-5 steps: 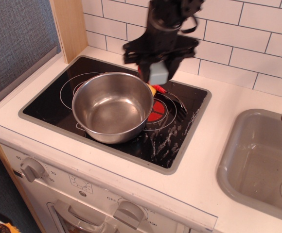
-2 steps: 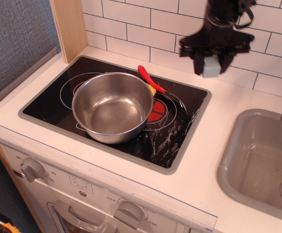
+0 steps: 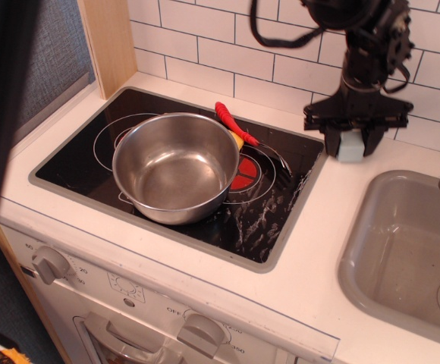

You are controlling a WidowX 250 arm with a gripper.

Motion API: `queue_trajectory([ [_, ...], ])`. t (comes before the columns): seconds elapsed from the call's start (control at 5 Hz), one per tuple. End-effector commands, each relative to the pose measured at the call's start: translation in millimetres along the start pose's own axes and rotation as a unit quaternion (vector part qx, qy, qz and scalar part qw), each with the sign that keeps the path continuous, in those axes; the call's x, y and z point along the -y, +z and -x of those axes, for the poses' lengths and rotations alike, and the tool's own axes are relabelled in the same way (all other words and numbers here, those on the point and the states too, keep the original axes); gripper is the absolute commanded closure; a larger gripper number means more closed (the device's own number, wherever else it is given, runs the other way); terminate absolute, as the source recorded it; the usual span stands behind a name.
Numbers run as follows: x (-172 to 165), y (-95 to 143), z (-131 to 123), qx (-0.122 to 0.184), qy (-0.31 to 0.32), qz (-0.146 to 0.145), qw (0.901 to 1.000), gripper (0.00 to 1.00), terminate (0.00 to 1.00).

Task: Place the cube on the top right just off the stove area.

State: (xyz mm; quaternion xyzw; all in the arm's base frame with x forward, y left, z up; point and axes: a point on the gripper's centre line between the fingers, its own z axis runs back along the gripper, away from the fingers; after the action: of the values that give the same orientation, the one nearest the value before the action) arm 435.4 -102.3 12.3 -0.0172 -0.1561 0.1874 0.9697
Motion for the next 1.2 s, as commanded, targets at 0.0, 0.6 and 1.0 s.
queue_trajectory([
  [0.0,6.8,10.8,4.0,-0.008,0.014,0.02,0.9997,0.0,0.0],
  [0.6,-10.3,29.1,-4.4,0.004,0.032,0.024,0.9992,0.0,0.0],
  [1.0,-16.4,62.9,-11.9,0.035,0.035,0.065,0.9966,0.0,0.0],
])
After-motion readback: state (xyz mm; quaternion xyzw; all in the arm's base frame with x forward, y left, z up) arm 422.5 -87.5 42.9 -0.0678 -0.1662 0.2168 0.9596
